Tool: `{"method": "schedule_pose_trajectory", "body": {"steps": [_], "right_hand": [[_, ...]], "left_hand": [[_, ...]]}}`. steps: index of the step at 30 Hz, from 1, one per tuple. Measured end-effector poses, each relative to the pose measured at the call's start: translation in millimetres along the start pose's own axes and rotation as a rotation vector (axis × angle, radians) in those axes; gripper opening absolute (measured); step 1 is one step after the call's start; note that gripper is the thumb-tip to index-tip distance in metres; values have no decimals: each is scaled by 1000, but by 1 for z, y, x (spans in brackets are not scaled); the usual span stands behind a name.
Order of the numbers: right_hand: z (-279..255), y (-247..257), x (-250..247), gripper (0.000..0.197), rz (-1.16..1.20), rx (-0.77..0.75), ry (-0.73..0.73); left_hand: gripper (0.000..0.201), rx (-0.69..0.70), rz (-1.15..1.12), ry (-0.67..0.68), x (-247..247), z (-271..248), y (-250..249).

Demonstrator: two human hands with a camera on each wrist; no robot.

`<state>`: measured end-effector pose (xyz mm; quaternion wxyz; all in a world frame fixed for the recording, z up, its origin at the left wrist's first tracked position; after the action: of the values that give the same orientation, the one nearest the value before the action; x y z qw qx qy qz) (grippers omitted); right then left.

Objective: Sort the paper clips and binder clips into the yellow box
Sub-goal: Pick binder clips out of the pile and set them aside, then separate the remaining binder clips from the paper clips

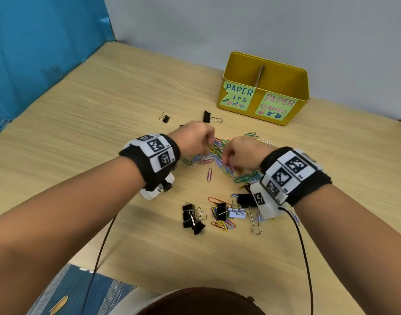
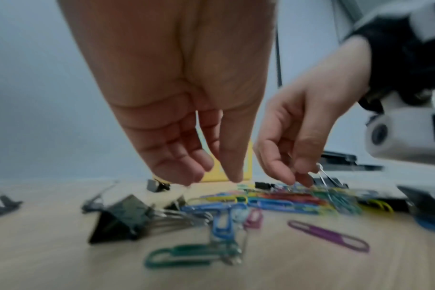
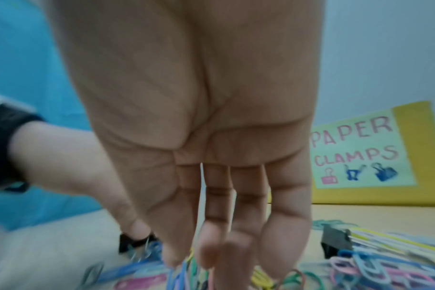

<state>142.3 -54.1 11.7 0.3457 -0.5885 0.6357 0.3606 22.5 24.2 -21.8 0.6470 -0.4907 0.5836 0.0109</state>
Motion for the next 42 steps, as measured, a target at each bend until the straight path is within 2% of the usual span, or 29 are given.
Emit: {"method": "schedule_pose_trajectory", "body": {"steps": [2, 3, 6, 7, 10, 15, 19, 21, 24, 26, 28, 31, 35, 38, 41, 42], "right_hand": [[7, -13, -6, 20, 25, 59, -69], [10, -17, -9, 26, 7, 82, -93], [23, -20, -5, 77, -99, 118, -9], [26, -18, -2, 87, -146, 120, 21], [33, -17, 6, 89, -186, 129, -20], [34, -25, 4, 50, -36, 90, -42], [36, -39, 4, 36, 128, 124, -67], [35, -49, 5, 29, 340, 138, -68], [32, -64, 4, 20, 671, 133, -79], [31, -71, -5, 20, 890, 120, -99], [32, -76, -22, 24, 1044, 92, -134], [35, -79, -59, 24, 1214, 41, -224], [54, -84, -109, 27, 1321, 88, -387], [78, -91, -128, 30, 1188, 234, -518], [92, -90, -131, 23, 1101, 315, -513], [94, -90, -128, 15, 1072, 320, -476]], "left_hand": [[39, 3, 6, 12, -2, 1, 3], [51, 0, 20, 56, 0, 1, 2], [87, -1, 157, 204, 12, 5, -5], [93, -11, 188, 228, 15, 8, -7], [82, -74, 183, 194, 17, 18, -12], [39, -99, 181, 115, 15, 25, -16], [34, -104, 106, 60, 14, 25, -18], [35, -140, -36, 44, 9, 24, -18], [26, -185, -442, 3, -2, 29, -13], [16, -165, -643, 0, -13, 34, -13], [22, -123, -776, 8, -27, 41, -18], [18, -73, -934, -79, -53, 58, -31], [17, -17, -1027, -264, -86, 93, -51], [29, -44, -1056, -357, -95, 119, -63], [18, -118, -945, -319, -92, 136, -63], [24, -146, -836, -274, -90, 140, -62]]}}
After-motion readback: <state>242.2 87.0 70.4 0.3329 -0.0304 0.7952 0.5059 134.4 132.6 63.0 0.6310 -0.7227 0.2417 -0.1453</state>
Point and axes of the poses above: each hand's wrist, its own z-axis towards the middle knuckle, its own x-axis out of the palm, y = z × x, the point moved 1 cm from there along z, towards the middle knuckle, and after that the axes turned 11 degrees about -z, right-handed, at the moved point
